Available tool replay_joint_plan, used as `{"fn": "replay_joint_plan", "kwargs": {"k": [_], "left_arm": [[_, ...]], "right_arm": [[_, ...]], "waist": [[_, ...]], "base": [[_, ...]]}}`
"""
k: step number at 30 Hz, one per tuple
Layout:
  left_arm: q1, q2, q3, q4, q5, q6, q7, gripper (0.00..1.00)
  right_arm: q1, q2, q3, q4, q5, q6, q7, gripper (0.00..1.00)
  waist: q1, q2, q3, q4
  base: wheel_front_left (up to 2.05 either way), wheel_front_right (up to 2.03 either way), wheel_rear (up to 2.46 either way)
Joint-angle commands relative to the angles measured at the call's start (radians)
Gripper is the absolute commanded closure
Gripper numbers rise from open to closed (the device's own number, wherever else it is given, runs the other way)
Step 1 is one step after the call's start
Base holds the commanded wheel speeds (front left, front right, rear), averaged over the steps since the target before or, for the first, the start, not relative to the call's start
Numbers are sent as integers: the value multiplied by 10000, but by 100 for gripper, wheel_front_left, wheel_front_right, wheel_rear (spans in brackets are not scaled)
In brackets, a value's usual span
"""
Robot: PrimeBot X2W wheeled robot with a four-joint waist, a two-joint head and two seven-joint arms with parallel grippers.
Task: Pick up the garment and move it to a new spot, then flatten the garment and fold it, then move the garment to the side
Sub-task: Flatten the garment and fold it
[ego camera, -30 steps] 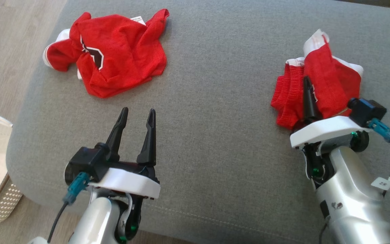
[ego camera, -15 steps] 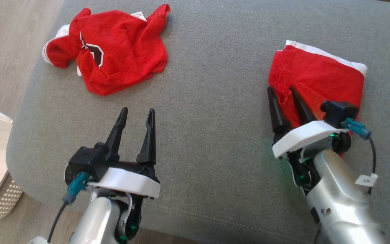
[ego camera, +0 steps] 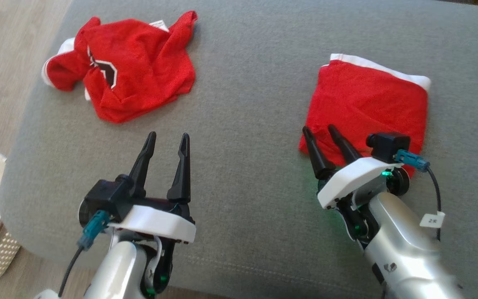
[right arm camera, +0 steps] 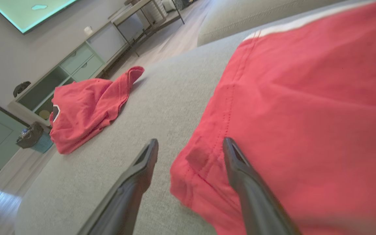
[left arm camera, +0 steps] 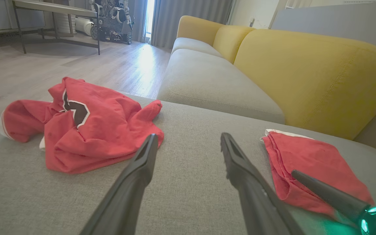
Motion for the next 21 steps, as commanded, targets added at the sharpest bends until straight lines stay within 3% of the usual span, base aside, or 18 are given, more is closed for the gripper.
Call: {"fn": "replay_joint_plan", "kwargs": {"k": [1,7,11,21], "left_arm": [[-233,53,349,-248,92,-15,-53,0],[-90,53,584,-256,239,-63,-53,0],[106,53,813,-412,62,-51,-53,0],[264,53,1067,-659,22,-58,-53,0]], "right_arm": [[-179,182,165,-292,48,65,-259,0],[-111,-196,-212,-903,-162,65,-913,0],[320,-794,-1154,-1586,-1571,65,-1388,0],[1869,-441,-3331,-3474,-4299,65,-1564,0]], "waist": [[0,-1,-199,-202],[0,-1,-794,-749],[0,-1,-1285,-1204],[0,-1,-1400,-1855]], "base": [[0,0,0],[0,0,0],[0,0,0],[0,0,0]]}}
